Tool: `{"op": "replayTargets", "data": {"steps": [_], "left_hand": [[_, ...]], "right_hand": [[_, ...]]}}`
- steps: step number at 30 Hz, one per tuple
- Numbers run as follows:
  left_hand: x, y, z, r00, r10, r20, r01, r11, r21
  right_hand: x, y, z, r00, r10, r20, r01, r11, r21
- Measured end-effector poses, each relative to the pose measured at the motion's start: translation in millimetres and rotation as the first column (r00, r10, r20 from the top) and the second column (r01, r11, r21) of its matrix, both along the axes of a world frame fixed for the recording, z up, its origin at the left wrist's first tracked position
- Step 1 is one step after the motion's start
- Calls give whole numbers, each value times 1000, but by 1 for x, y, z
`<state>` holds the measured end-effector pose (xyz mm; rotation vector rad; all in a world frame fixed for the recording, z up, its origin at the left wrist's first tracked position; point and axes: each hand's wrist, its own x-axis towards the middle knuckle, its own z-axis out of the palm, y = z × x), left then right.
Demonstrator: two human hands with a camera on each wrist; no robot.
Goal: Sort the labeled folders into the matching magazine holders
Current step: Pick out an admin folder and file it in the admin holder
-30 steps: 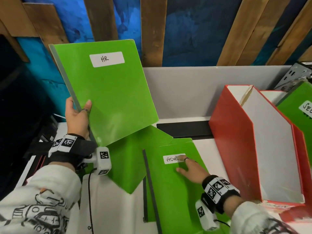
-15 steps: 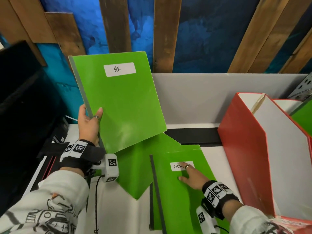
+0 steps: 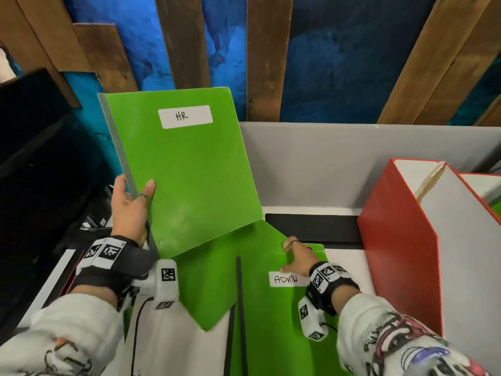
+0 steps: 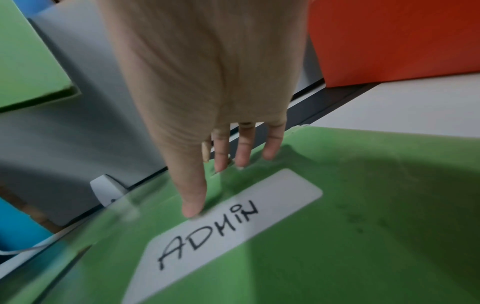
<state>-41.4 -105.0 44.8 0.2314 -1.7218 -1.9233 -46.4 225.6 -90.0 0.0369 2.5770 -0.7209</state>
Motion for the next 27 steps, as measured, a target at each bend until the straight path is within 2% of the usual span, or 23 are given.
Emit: {"op": "replayTargets", "data": {"steps": [6,13,17,20,23,25,27], "left_hand": [[2,9,-4,1000,21,-8,-21,1000,12],[0,14,-15,1000,4,-11,-3,999,48],[-4,20,-18,998,-59,8,58,994,92],[-6,23,-17,995,-95,5,94,990,103],[-8,23,-19,991,-136,2,135,986,98],[-8,24,-19,989,-147,2,146,985,88],[-8,25,-18,987,-159,4,158,983,90]], "right_hand": [[7,14,-4,997,70,32,-69,997,-34],[44,39,-14,999,0,38,6,987,-162],[63,42,-18,998,-22,64,34,980,-195],[70,44,-27,986,-164,-13,160,972,-170],[72,53,-30,911,-386,-144,383,922,-51],[72,56,-27,876,-471,-102,470,882,-37],[70,57,-25,867,-495,-55,495,869,-22]]}}
